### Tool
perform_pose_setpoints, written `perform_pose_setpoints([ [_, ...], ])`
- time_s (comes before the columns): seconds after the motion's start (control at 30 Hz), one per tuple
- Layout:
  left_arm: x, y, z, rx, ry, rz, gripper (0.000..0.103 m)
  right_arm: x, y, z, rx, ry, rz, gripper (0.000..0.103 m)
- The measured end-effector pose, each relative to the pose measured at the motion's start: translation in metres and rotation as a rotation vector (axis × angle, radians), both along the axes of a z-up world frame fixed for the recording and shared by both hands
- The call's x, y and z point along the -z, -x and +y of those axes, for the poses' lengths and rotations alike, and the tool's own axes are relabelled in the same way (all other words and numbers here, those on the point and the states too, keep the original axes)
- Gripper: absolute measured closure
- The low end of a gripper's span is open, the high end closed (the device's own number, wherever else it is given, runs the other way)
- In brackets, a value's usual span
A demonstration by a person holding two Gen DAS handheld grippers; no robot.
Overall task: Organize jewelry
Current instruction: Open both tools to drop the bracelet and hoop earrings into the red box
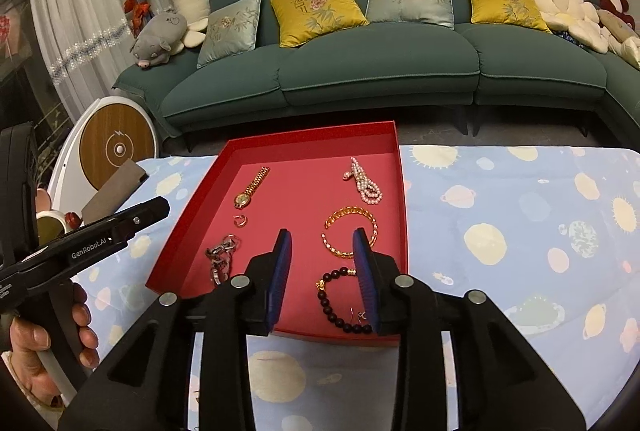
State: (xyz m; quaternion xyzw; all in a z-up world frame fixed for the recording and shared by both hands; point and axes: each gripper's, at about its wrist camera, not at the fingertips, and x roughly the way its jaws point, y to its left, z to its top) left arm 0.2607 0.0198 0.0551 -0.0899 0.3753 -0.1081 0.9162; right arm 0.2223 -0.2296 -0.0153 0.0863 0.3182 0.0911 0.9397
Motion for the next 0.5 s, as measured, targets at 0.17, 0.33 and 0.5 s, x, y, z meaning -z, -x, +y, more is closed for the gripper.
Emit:
perform_pose_setpoints([
  [0.17, -0.013, 0.014, 0.005, 0.0, 0.026, -0.021, 0.059, -0.015, 0.019, 0.005, -0.031, -0.011, -0.04, 0.071],
  [0.33, -0.012, 0.036, 0.005, 0.02, -0.005, -0.019, 0.059, -0.006, 0.044, 0.024, -0.092, 0.016, -0.026, 0.066],
  [0.5, -0.006, 0.064, 0.017, 0.019, -0.004, 0.007, 0.059, 0.029, 0.074, 0.045, -0.18, 0.049, 0.071, 0.066],
])
